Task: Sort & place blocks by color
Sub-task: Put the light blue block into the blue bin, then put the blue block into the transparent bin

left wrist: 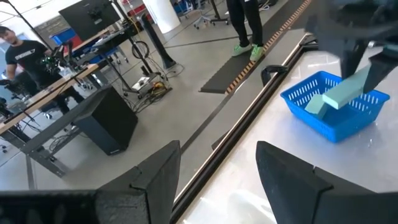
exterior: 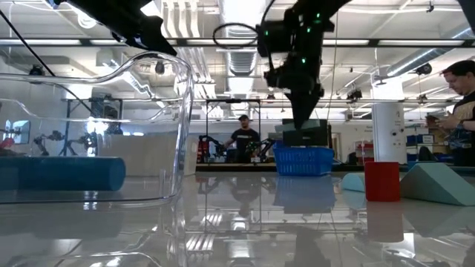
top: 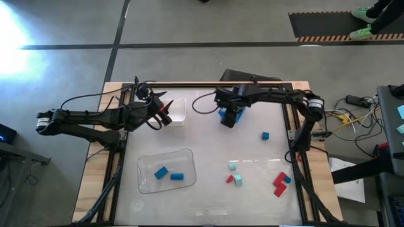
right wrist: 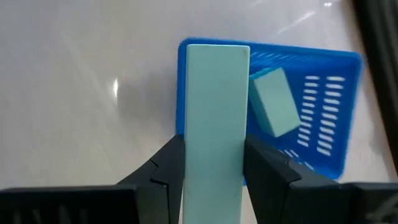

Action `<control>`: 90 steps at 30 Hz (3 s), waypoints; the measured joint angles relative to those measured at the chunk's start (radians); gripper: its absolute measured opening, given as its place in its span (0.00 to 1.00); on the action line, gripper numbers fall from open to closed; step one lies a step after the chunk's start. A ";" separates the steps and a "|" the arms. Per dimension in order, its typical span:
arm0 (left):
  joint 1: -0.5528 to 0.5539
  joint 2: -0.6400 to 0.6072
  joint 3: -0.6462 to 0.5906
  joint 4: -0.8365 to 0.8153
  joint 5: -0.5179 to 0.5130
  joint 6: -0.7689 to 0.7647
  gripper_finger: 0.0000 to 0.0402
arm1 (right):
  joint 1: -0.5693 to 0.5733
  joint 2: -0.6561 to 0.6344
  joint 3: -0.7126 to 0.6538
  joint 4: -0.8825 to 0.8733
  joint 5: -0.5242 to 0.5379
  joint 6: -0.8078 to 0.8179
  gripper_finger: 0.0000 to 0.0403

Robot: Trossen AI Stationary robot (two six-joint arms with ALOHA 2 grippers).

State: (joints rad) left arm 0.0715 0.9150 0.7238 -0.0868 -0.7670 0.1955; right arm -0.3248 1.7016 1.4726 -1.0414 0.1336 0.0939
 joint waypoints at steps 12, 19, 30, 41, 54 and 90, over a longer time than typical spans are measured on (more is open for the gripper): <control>0.000 0.001 -0.006 0.000 0.000 0.002 0.48 | -0.148 0.049 -0.015 0.006 -0.066 -0.115 0.31; 0.000 0.001 -0.008 0.000 0.000 0.002 0.48 | -0.149 0.052 -0.016 0.007 -0.066 -0.120 0.37; 0.000 0.001 -0.010 0.000 0.000 0.000 0.48 | -0.149 0.050 -0.016 0.005 -0.066 -0.093 0.45; 0.000 0.001 -0.010 0.000 0.000 -0.001 0.48 | -0.101 -0.030 -0.016 -0.048 -0.143 0.119 0.44; -0.001 0.001 -0.011 -0.002 0.000 -0.007 0.48 | 0.045 -0.101 -0.088 -0.166 -0.153 0.490 0.57; 0.000 0.001 -0.011 -0.003 0.000 -0.027 0.48 | 0.111 -0.411 -0.807 0.093 -0.054 1.061 0.51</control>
State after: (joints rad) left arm 0.0715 0.9161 0.7128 -0.0895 -0.7668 0.1684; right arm -0.2142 1.2903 0.6652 -0.9487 0.0791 1.1550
